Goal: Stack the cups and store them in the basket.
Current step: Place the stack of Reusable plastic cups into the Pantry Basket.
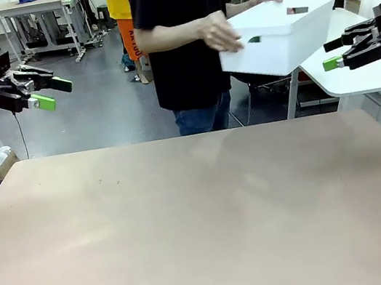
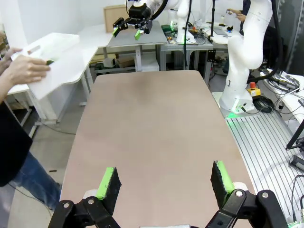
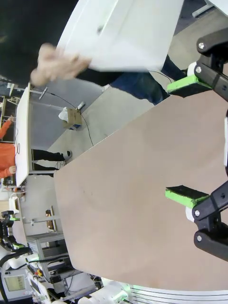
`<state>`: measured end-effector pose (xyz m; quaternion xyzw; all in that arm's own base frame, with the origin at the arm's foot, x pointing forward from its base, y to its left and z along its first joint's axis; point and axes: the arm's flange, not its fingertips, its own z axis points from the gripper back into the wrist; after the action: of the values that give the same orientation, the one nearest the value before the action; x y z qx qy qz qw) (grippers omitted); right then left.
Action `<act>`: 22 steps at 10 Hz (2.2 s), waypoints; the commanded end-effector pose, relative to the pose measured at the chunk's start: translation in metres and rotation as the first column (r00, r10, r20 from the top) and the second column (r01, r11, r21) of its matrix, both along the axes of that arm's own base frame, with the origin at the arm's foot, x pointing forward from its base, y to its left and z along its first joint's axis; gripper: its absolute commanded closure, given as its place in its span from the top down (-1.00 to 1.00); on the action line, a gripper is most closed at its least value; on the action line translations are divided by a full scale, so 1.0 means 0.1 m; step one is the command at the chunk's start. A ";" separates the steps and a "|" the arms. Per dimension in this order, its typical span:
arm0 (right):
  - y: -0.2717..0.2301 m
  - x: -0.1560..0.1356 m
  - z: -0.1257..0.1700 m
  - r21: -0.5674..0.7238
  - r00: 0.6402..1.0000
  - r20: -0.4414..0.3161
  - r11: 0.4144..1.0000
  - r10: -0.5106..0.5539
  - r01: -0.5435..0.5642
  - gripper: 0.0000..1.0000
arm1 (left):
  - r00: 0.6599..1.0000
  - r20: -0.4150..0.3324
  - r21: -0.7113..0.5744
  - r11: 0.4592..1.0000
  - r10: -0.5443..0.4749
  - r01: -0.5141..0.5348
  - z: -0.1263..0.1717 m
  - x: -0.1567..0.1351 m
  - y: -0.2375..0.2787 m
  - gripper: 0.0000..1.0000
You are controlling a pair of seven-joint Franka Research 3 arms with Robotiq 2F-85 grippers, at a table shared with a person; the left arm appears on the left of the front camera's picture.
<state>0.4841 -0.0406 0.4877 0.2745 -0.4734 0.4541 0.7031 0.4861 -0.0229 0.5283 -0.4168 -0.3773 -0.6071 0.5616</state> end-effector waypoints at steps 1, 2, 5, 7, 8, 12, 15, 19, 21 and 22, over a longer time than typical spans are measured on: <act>0.01 0.02 0.03 -0.008 1.000 -0.015 1.000 -0.016 0.016 1.00 | 1.000 -0.014 0.013 1.000 0.000 0.000 0.03 -0.02 -0.01 1.00; 0.01 0.02 0.03 -0.008 1.000 -0.015 1.000 -0.016 0.016 1.00 | 1.000 -0.014 0.013 1.000 0.000 0.000 0.03 -0.02 -0.01 1.00; 0.01 0.02 0.03 -0.008 1.000 -0.015 1.000 -0.016 0.016 1.00 | 1.000 -0.014 0.013 1.000 0.000 0.000 0.03 -0.02 -0.01 1.00; 0.01 0.02 0.03 -0.008 1.000 -0.015 1.000 -0.016 0.016 1.00 | 1.000 -0.014 0.013 1.000 0.000 0.000 0.03 -0.02 -0.01 1.00; 0.01 0.02 0.03 -0.008 1.000 -0.015 1.000 -0.016 0.016 1.00 | 1.000 -0.014 0.013 1.000 0.000 0.000 0.03 -0.02 -0.01 1.00; 0.01 0.02 0.03 -0.008 1.000 -0.015 1.000 -0.016 0.016 1.00 | 1.000 -0.014 0.013 1.000 0.000 0.000 0.03 -0.02 -0.01 1.00; 0.01 0.02 0.03 -0.008 1.000 -0.015 1.000 -0.016 0.016 1.00 | 1.000 -0.014 0.013 1.000 0.000 0.000 0.03 -0.02 -0.01 1.00; 0.01 0.02 0.03 -0.008 1.000 -0.015 1.000 -0.016 0.016 1.00 | 1.000 -0.014 0.013 1.000 0.000 0.000 0.03 -0.02 -0.01 1.00; 0.01 0.02 0.03 -0.008 1.000 -0.015 1.000 -0.016 0.016 1.00 | 1.000 -0.014 0.013 1.000 0.000 0.000 0.03 -0.02 -0.01 1.00; 0.01 0.02 0.03 -0.008 1.000 -0.015 1.000 -0.016 0.016 1.00 | 1.000 -0.014 0.013 1.000 0.000 0.000 0.03 -0.02 -0.01 1.00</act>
<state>0.4841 -0.0406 0.4876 0.2745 -0.4734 0.4540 0.7031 0.4861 -0.0229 0.5283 -0.4168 -0.3773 -0.6071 0.5616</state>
